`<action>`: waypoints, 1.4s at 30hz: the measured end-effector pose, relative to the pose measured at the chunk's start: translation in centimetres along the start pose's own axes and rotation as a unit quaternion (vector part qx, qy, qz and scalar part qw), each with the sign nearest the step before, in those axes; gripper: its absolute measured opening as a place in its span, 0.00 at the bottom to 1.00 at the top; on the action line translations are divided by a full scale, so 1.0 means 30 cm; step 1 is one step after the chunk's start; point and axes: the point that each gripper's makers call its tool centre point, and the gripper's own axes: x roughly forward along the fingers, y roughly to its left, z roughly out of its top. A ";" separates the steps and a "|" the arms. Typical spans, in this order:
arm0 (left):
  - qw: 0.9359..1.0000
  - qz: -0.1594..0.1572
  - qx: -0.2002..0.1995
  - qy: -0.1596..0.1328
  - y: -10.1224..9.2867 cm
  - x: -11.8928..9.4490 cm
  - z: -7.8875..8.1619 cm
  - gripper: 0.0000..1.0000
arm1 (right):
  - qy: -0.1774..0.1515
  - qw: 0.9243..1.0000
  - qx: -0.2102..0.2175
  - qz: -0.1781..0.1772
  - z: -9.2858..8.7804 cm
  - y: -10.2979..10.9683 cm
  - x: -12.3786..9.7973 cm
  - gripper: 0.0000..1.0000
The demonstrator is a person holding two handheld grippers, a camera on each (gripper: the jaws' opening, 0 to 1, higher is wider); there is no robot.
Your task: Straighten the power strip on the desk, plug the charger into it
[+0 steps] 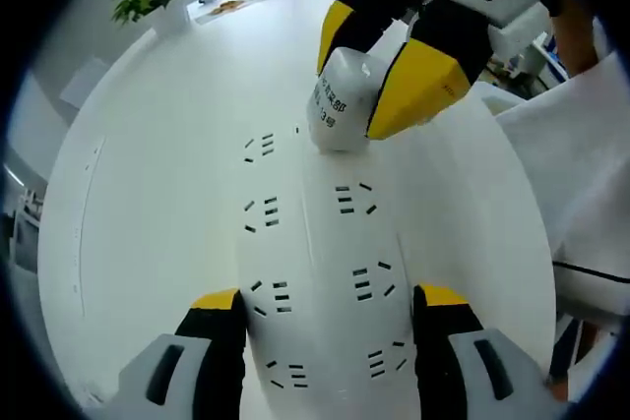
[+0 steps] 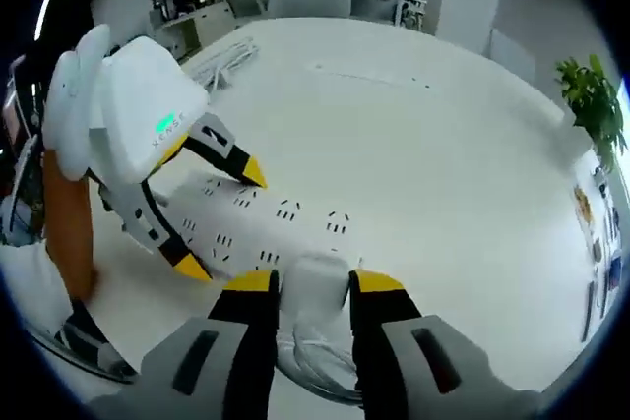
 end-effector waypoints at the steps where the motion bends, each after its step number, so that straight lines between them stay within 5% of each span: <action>1: 1.000 0.000 0.000 0.000 0.000 -0.001 0.000 0.70 | 0.002 1.000 0.008 0.000 0.000 -0.001 0.000 0.26; 11: 1.000 0.000 0.004 0.004 -0.002 -0.007 -0.002 0.70 | 0.041 0.999 0.036 -0.002 0.026 -0.001 0.017 0.24; 15: 1.000 -0.001 0.003 0.001 0.002 -0.007 -0.003 0.70 | 0.070 0.997 0.012 -0.006 0.021 0.007 0.021 0.23; 31: 1.000 0.002 0.003 0.009 -0.002 -0.011 -0.005 0.69 | 0.078 0.996 0.016 -0.038 -0.014 0.019 0.033 0.23; 33: 1.000 0.002 0.004 0.011 -0.001 -0.010 -0.004 0.69 | 0.088 0.995 0.042 -0.028 -0.017 0.010 0.040 0.23; 42: 1.000 0.005 -0.001 0.017 0.004 -0.008 -0.007 0.70 | 0.113 0.993 0.021 -0.013 0.001 -0.004 0.063 0.23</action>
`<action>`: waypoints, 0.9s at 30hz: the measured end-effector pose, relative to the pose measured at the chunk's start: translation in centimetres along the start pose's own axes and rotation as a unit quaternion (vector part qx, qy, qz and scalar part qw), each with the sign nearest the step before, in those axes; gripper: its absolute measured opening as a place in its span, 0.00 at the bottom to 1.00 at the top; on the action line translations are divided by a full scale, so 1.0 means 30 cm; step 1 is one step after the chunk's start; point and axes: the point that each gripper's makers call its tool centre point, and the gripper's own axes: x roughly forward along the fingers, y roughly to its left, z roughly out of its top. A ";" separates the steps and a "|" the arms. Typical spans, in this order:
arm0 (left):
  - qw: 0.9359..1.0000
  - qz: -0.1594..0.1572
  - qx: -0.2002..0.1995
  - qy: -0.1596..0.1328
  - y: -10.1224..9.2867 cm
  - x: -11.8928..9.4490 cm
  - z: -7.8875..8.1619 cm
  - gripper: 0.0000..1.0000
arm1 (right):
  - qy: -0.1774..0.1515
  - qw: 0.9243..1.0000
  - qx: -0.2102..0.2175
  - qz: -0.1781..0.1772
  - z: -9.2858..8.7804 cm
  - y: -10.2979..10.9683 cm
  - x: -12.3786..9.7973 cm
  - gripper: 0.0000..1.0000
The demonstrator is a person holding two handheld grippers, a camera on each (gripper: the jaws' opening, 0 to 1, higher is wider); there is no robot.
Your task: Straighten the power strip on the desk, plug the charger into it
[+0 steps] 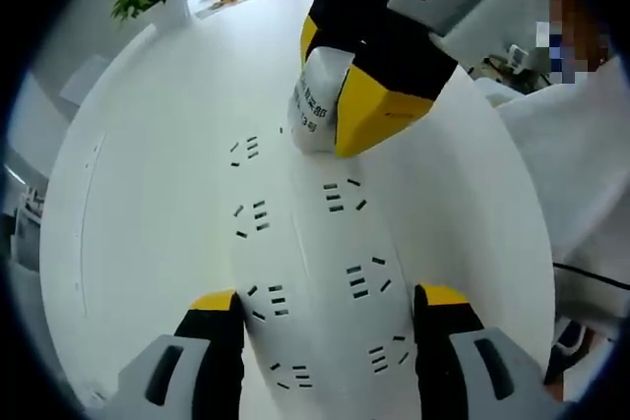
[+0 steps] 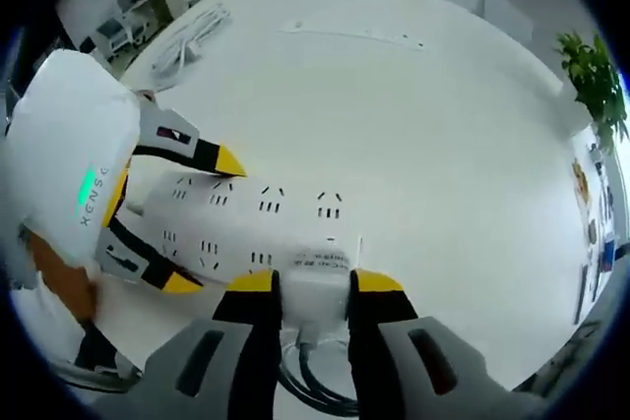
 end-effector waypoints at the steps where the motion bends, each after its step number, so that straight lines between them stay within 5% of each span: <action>1: 1.000 0.000 0.000 0.000 0.000 0.000 0.000 0.71 | 0.010 1.000 -0.005 0.001 0.010 -0.004 0.004 0.23; 13: 1.000 0.002 -0.008 -0.002 0.000 0.000 0.002 0.73 | 0.039 0.999 -0.020 0.007 0.029 -0.007 0.005 0.23; 15: 1.000 0.003 -0.013 -0.003 -0.001 0.000 0.003 0.73 | 0.030 0.999 -0.039 -0.016 0.022 -0.008 0.003 0.23; 27: 1.000 0.005 -0.017 0.000 0.004 0.003 0.002 0.73 | 0.010 0.999 -0.031 0.004 0.038 -0.023 0.022 0.24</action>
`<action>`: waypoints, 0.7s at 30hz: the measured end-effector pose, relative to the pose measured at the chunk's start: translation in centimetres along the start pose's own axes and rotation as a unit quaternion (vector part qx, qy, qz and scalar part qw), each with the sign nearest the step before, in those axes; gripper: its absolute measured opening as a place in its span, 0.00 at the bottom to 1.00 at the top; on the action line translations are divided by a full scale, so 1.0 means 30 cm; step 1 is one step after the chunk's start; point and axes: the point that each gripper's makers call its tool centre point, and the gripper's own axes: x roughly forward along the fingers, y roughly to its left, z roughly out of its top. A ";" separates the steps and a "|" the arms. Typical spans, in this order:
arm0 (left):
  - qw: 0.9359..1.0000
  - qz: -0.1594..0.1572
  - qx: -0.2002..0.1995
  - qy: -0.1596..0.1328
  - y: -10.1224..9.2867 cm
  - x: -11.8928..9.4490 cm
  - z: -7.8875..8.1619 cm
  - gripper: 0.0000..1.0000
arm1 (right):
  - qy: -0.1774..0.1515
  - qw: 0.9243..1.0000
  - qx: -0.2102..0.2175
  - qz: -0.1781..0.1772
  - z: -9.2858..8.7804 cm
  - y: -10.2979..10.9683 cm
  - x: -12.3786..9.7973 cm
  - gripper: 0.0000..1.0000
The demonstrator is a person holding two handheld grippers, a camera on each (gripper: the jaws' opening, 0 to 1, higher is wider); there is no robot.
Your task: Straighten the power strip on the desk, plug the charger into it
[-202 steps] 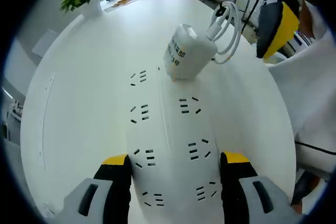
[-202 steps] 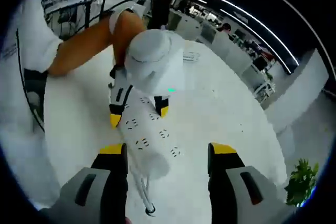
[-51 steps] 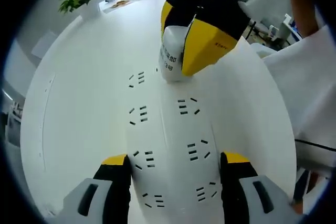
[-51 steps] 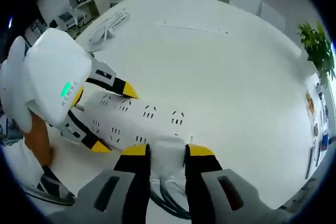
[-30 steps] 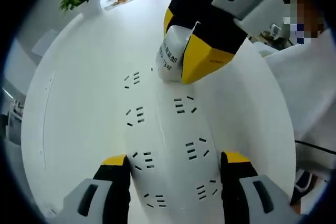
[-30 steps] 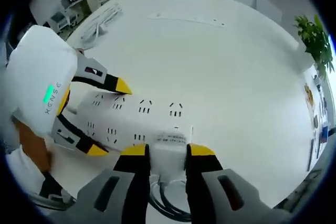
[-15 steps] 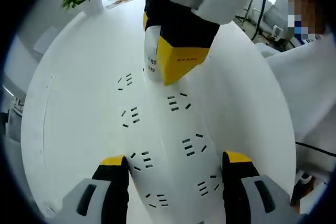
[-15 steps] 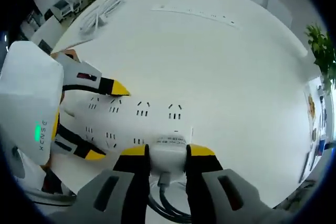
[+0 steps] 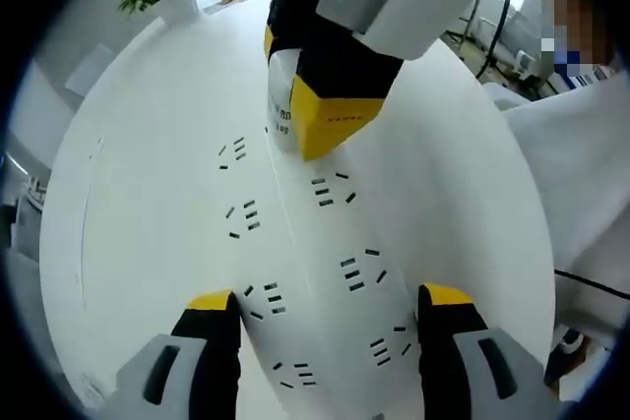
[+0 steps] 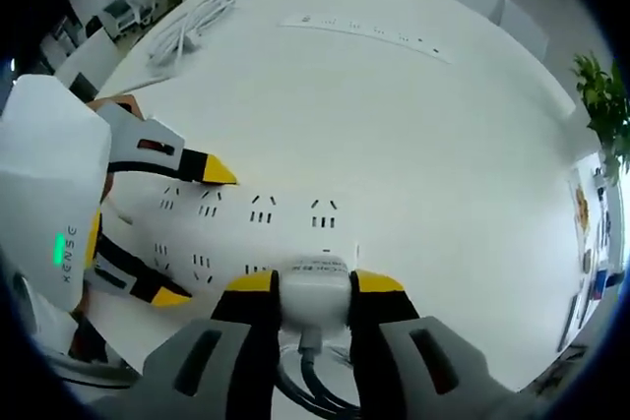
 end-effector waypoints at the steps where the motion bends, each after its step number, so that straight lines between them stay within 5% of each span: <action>1: 1.000 0.000 -0.002 -0.001 0.002 0.001 -0.001 0.73 | -0.003 1.000 0.003 0.000 0.001 0.001 0.000 0.25; 6: 1.000 0.000 -0.006 -0.008 0.008 0.003 -0.001 0.74 | -0.037 0.999 -0.015 0.028 0.010 0.008 -0.001 0.27; 10: 1.000 0.000 -0.008 -0.010 0.005 0.002 -0.001 0.74 | -0.081 0.992 0.015 0.094 0.006 0.062 -0.064 0.45; 12: 1.000 0.000 -0.008 -0.010 0.004 0.002 0.000 0.74 | -0.107 0.989 0.033 0.097 0.024 0.050 -0.099 0.52; 19: 1.000 0.000 -0.008 -0.013 -0.002 0.000 0.004 0.74 | -0.085 0.996 0.002 0.022 0.023 -0.049 -0.066 0.42; 20: 1.000 0.000 -0.008 -0.013 -0.002 0.000 0.005 0.74 | -0.079 0.997 -0.002 0.021 0.019 -0.051 -0.062 0.34; 21: 1.000 -0.001 -0.008 -0.014 -0.003 0.000 0.006 0.74 | -0.079 0.995 -0.014 0.060 0.024 -0.007 -0.061 0.24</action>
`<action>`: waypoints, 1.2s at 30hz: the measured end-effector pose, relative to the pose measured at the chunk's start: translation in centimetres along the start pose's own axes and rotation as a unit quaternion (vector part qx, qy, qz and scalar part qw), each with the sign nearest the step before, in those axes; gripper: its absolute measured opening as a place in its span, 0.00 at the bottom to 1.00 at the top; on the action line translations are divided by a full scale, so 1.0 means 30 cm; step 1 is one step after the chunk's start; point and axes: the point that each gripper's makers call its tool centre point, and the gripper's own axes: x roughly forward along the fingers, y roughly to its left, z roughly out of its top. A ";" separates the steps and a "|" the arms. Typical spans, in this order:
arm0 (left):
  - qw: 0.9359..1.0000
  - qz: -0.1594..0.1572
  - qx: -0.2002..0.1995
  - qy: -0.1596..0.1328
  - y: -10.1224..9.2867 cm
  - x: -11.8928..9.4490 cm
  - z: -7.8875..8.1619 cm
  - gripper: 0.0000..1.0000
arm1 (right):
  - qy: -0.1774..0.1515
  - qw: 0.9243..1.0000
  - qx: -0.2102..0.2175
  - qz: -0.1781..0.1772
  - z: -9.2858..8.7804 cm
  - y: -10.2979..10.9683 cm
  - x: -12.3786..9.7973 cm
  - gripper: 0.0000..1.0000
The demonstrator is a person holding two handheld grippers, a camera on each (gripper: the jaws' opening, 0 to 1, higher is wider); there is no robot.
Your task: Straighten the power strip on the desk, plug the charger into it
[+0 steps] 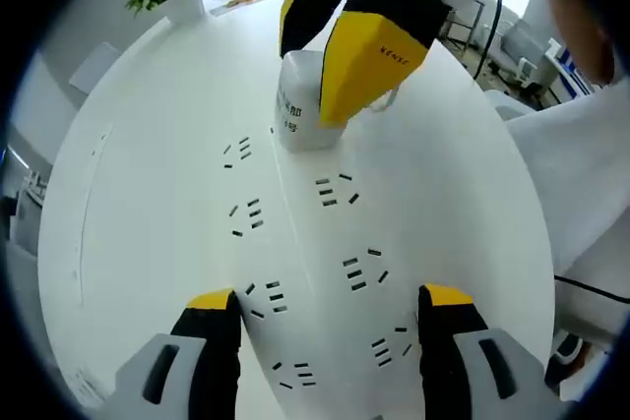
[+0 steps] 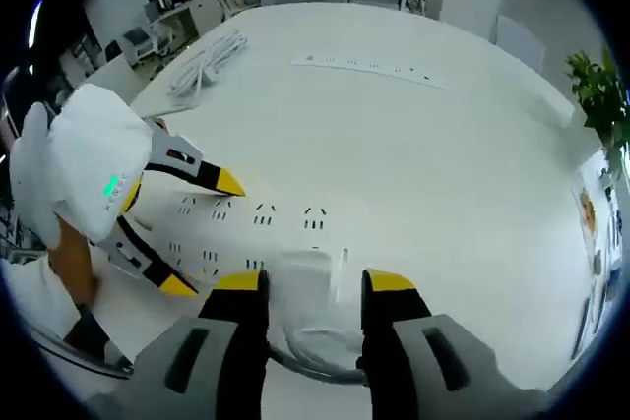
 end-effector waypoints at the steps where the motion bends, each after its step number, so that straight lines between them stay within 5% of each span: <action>1: 1.000 0.000 0.001 -0.001 0.000 0.000 0.001 0.74 | -0.007 1.000 0.019 -0.016 0.010 0.002 -0.004 0.24; 3: 1.000 -0.001 0.001 -0.002 -0.001 -0.001 0.002 0.74 | 0.011 1.000 -0.021 -0.012 0.001 0.003 -0.014 0.24; 7: 1.000 0.001 -0.004 -0.003 0.002 -0.001 0.007 0.75 | 0.020 1.000 -0.002 0.002 0.019 -0.014 0.003 0.23; 10: 1.000 0.003 -0.009 -0.008 0.007 0.001 0.016 0.75 | 0.072 0.996 -0.052 -0.023 0.000 -0.018 0.007 0.22; 18: 1.000 0.004 -0.013 -0.014 0.028 0.008 0.020 0.76 | 0.089 0.991 -0.067 -0.071 0.016 -0.031 0.037 0.22; 25: 1.000 0.007 -0.017 -0.013 0.028 0.007 0.015 0.77 | 0.123 0.991 -0.045 -0.037 0.003 -0.042 0.059 0.22; 28: 1.000 0.007 -0.019 -0.013 0.030 0.009 0.015 0.77 | 0.119 0.993 -0.021 0.003 -0.003 -0.032 0.068 0.23; 36: 1.000 0.007 -0.020 -0.015 0.038 0.011 0.014 0.77 | 0.103 0.994 -0.022 0.012 -0.010 -0.028 0.071 0.25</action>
